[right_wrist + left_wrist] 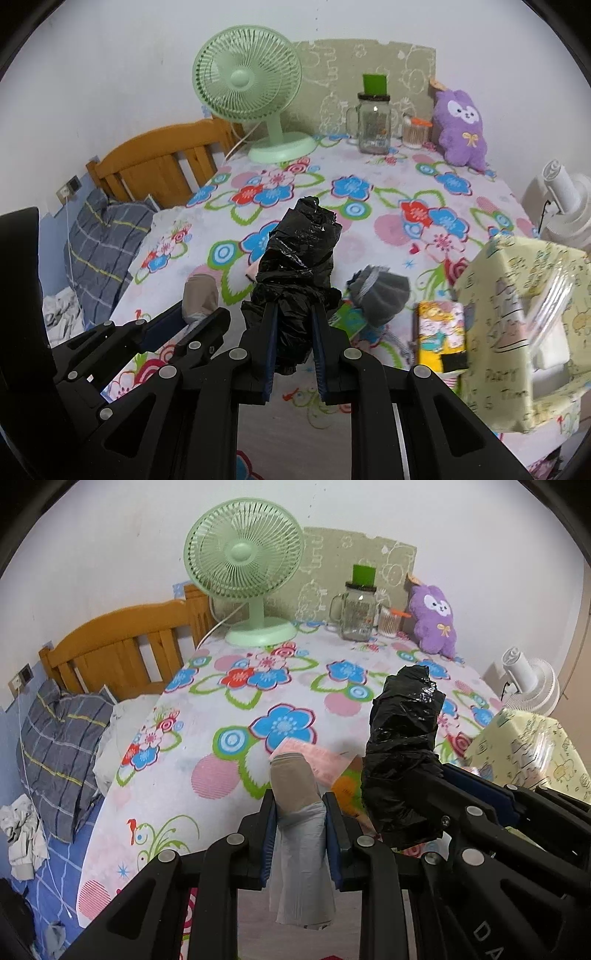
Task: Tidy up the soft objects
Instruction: 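Carry the white cloth and black umbrella with both grippers to the patterned box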
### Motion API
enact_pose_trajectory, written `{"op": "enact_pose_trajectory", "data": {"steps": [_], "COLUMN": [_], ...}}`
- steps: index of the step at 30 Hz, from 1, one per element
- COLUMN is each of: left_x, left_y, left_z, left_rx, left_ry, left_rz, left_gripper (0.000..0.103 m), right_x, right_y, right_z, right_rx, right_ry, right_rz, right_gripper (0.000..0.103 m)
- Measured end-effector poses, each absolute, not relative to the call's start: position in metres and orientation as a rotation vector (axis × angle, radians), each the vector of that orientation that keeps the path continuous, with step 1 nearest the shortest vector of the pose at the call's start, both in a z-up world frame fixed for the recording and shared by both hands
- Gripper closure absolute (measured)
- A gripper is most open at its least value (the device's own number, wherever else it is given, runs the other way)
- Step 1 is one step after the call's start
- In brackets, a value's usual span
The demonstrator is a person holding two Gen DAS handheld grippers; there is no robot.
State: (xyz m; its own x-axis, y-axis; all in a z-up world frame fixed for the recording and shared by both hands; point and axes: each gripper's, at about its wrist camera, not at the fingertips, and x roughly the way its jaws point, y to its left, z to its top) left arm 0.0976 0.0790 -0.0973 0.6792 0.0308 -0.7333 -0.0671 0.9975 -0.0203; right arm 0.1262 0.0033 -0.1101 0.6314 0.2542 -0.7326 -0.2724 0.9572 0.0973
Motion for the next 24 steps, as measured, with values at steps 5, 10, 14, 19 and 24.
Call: {"op": "enact_pose_trajectory", "data": {"steps": [5, 10, 14, 19, 24], "left_x": [0.095, 0.092, 0.091, 0.089, 0.091], "left_y": [0.068, 0.055, 0.045, 0.033, 0.018], "left_z": [-0.082, -0.067, -0.058, -0.048, -0.040], "left_rx": [-0.038, -0.024, -0.011, 0.002, -0.001], "left_ry": [0.787, 0.750, 0.734, 0.710, 0.695], "left_rz": [0.056, 0.059, 0.053, 0.050, 0.028], "left_gripper": [0.080, 0.080, 0.080, 0.080, 0.080], "right_x": [0.121, 0.116, 0.113, 0.111, 0.110], "right_y": [-0.007, -0.018, -0.028, -0.041, -0.054], "right_z": [-0.093, -0.077, -0.067, -0.056, -0.047], "right_rx": [-0.027, -0.025, -0.022, -0.018, -0.019], "right_ry": [0.798, 0.755, 0.733, 0.708, 0.685], "right_rz": [0.301, 0.301, 0.298, 0.295, 0.284], "right_gripper": [0.083, 0.083, 0.083, 0.083, 0.083]}}
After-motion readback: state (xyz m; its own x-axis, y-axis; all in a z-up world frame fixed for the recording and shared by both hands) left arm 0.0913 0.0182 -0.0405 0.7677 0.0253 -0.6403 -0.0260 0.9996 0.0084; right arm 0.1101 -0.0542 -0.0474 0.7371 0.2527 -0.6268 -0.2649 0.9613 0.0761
